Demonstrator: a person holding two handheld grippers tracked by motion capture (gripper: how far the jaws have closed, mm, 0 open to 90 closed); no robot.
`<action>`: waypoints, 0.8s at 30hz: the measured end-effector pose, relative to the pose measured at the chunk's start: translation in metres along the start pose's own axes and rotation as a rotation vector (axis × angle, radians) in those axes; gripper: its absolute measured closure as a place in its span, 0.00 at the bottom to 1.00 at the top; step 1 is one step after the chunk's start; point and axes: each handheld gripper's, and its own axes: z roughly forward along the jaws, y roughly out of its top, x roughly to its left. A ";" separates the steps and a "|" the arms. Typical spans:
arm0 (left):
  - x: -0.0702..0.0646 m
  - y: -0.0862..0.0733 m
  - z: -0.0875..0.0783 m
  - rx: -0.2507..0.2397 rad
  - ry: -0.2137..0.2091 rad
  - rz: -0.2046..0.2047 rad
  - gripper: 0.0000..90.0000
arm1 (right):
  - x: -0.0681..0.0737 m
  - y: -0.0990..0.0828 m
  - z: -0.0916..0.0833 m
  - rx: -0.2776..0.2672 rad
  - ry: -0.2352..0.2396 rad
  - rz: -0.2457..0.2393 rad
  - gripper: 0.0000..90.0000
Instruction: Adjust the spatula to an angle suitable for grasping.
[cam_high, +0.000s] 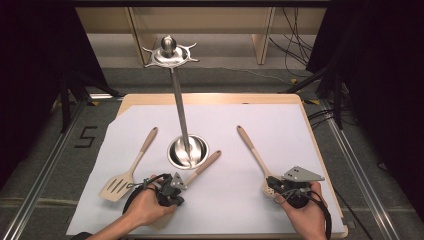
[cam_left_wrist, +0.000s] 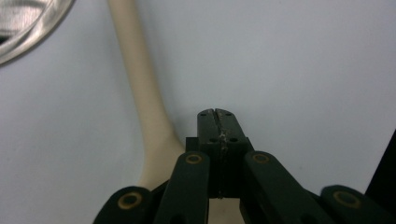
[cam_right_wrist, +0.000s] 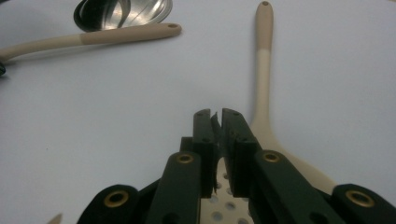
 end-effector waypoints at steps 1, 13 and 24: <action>0.000 -0.002 -0.002 0.015 0.003 -0.017 0.99 | 0.000 0.000 0.000 0.007 0.002 -0.001 0.94; 0.008 -0.010 -0.008 0.055 -0.001 -0.071 0.99 | -0.002 0.002 0.000 -0.014 -0.015 -0.047 0.94; 0.030 0.041 -0.026 0.029 0.047 0.024 0.59 | -0.001 0.003 -0.002 -0.019 -0.007 0.013 0.91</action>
